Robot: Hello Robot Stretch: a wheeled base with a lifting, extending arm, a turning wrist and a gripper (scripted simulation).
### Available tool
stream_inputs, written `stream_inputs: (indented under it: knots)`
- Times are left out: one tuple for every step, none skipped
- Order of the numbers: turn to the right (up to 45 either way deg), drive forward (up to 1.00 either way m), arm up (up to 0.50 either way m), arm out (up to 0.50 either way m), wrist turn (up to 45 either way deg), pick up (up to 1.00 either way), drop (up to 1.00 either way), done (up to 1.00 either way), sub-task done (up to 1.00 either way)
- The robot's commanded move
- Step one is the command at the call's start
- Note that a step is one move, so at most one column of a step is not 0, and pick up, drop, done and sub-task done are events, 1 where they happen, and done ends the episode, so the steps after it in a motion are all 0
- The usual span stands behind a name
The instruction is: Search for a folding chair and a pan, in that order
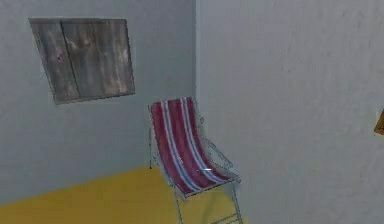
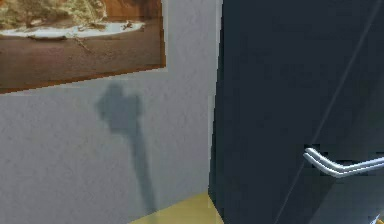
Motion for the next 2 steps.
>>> stream_inputs:
  knots:
    - [0.0,0.00,0.00,0.00,0.0,0.00,0.00,0.00,1.00]
    - [-45.0,0.00,0.00,0.00,0.0,0.00,0.00,0.00,0.00]
